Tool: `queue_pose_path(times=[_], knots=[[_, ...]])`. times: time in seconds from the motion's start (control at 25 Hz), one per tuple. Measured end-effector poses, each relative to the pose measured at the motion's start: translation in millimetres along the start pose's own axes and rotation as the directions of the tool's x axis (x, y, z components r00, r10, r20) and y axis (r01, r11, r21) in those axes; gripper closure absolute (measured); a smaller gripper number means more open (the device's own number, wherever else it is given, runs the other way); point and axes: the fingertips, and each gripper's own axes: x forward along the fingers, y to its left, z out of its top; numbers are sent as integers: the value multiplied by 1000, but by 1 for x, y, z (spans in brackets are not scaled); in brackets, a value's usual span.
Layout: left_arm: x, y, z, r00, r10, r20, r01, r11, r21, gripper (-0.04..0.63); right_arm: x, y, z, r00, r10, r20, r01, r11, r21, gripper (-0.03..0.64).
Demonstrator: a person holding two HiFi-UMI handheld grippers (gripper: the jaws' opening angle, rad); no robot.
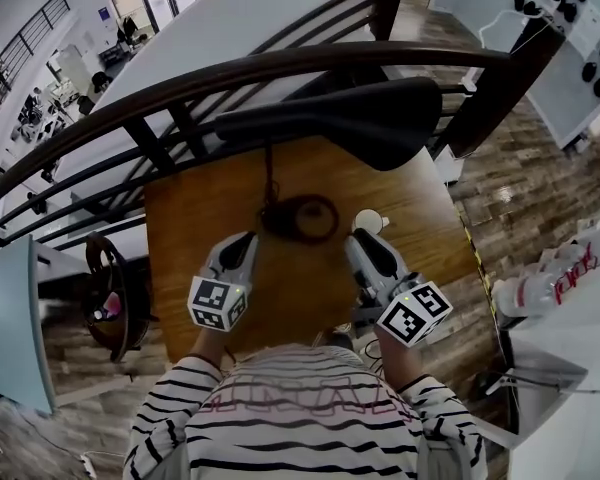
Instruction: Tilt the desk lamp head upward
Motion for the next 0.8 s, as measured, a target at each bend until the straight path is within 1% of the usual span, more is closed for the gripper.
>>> queue_pose_path(times=[0.2, 0.32, 0.6, 0.8], knots=[[-19, 3, -13, 1000, -3, 1, 3, 999, -49, 592, 3, 8, -22, 1000, -24, -8, 24, 1000, 8, 616], [-29, 4, -17, 1000, -20, -1, 20, 999, -49, 594, 5, 15, -36, 999, -36, -23, 36, 999, 12, 617], [-56, -3, -21, 996, -88, 5, 88, 995, -44, 594, 8, 36, -69, 996, -62, -70, 64, 998, 21, 617], [-80, -7, -32, 993, -118, -9, 118, 992, -46, 594, 4, 55, -87, 994, -73, -86, 74, 997, 13, 617]])
